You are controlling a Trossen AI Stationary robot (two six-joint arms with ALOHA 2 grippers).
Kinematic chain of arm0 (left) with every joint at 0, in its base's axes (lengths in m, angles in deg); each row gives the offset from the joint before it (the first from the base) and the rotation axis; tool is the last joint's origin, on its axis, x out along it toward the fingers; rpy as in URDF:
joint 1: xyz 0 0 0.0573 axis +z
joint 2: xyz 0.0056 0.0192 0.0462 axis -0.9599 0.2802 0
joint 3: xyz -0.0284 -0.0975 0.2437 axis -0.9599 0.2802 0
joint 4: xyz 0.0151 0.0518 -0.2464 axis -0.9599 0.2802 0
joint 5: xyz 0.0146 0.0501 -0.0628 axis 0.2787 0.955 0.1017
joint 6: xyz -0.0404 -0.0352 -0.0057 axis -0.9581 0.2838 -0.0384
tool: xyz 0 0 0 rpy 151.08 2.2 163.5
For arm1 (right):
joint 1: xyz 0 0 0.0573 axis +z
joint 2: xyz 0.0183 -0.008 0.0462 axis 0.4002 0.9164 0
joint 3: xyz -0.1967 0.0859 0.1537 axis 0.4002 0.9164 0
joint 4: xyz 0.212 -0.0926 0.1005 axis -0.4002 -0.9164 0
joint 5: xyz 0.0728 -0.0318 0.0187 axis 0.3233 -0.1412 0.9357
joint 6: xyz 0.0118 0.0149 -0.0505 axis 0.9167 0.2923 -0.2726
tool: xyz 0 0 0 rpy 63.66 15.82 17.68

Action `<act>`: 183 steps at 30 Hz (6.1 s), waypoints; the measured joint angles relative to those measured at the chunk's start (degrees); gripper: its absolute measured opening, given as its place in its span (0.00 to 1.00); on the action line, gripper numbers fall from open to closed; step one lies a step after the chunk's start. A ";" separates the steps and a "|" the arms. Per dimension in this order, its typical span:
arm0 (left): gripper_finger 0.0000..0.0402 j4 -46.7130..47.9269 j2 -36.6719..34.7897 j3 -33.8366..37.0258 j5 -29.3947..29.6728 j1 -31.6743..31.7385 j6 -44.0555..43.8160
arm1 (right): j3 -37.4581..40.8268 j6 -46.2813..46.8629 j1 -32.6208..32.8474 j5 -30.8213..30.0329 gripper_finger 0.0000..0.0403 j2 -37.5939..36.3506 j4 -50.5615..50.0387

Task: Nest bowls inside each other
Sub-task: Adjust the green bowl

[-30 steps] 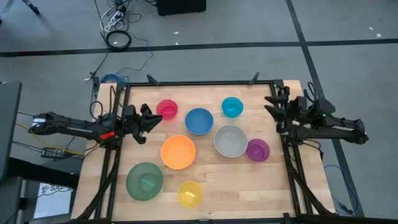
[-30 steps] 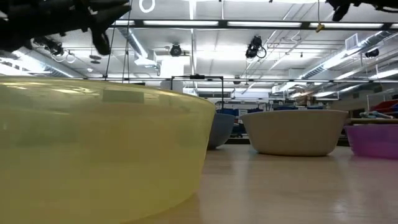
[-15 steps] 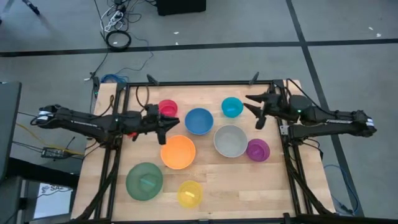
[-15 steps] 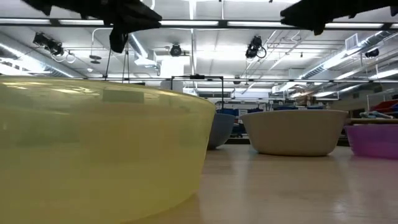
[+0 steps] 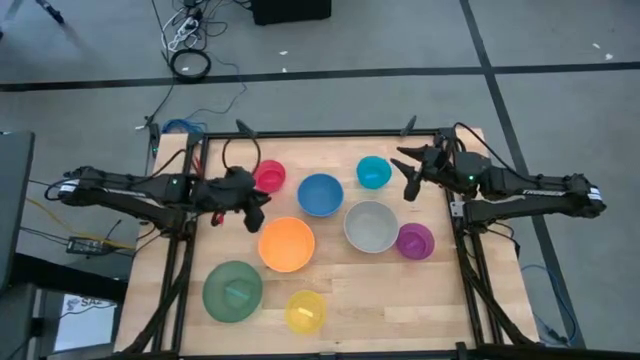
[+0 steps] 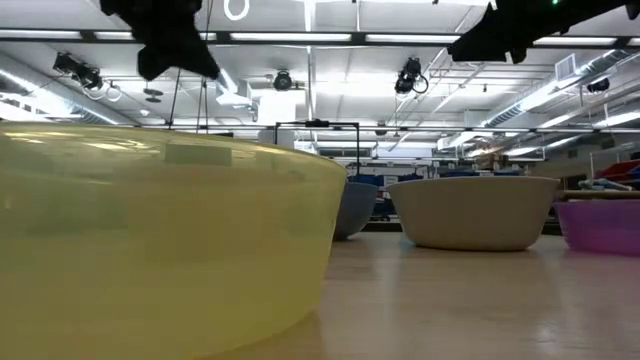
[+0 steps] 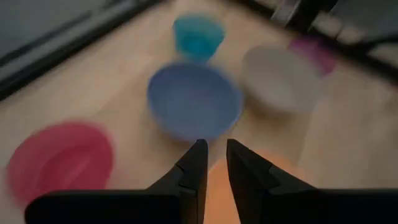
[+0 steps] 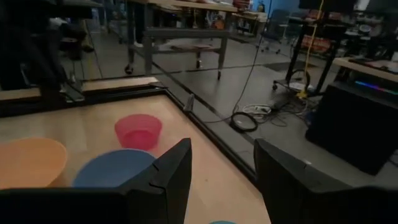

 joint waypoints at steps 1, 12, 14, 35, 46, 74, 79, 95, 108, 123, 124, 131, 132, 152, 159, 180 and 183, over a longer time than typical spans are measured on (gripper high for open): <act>0.17 3.01 0.00 -0.51 -0.02 0.00 -0.54 | 0.00 0.54 0.00 0.02 0.40 0.00 -0.10; 0.17 24.37 -0.02 -2.80 -4.57 0.00 -8.88 | -1.23 3.59 0.33 0.22 0.40 3.07 -5.36; 0.17 24.68 0.00 -2.80 -6.38 0.00 -9.30 | -3.02 4.36 0.33 0.59 0.40 4.70 -9.22; 0.17 32.76 6.18 -2.82 -27.03 -8.99 -19.33 | -13.62 10.93 0.39 4.46 0.40 15.74 -26.85; 0.17 33.32 10.36 -2.82 -22.53 -13.04 -24.23 | -13.62 16.16 2.58 4.57 0.40 20.39 -31.92; 0.17 37.05 11.64 -2.80 -32.82 -15.20 -21.35 | -13.60 17.91 3.10 12.62 0.40 24.39 -31.20; 0.17 28.76 12.32 -2.80 -34.38 -19.46 -22.42 | -13.57 18.04 3.91 12.65 0.40 24.39 -30.89; 0.29 23.95 19.18 -2.78 -27.88 -27.77 -19.52 | -13.55 17.52 4.17 12.60 0.40 24.41 -29.91; 0.33 32.32 19.10 -2.78 -24.20 -27.76 -19.95 | -13.55 17.00 4.04 11.56 0.40 24.41 -29.83; 0.33 27.99 19.10 1.65 -25.00 -27.74 -22.76 | -13.55 17.00 4.02 11.40 0.40 24.41 -29.85; 0.33 27.58 19.10 2.02 -25.00 -27.74 -22.77 | -13.55 17.00 4.02 11.41 0.40 24.41 -29.85; 0.33 22.11 19.10 4.66 -25.00 -27.74 -23.95 | -13.55 17.00 4.02 11.41 0.40 24.41 -29.83; 0.33 21.13 19.10 5.21 -25.00 -27.74 -24.52 | -13.55 17.00 4.02 11.41 0.40 24.41 -29.83; 0.33 11.02 19.10 10.78 -23.84 -27.74 -28.49 | -13.55 15.99 4.02 11.43 0.40 24.41 -26.79; 0.33 10.83 19.10 10.78 -23.74 -27.74 -28.73 | -13.55 15.92 4.02 11.43 0.40 24.41 -26.84; 0.33 5.26 19.10 10.73 -20.72 -27.74 -32.98 | -13.55 14.26 4.14 12.28 0.40 24.41 -21.67; 0.33 5.45 19.10 10.73 -20.76 -27.74 -32.98 | -13.55 14.21 4.15 12.65 0.40 24.41 -21.23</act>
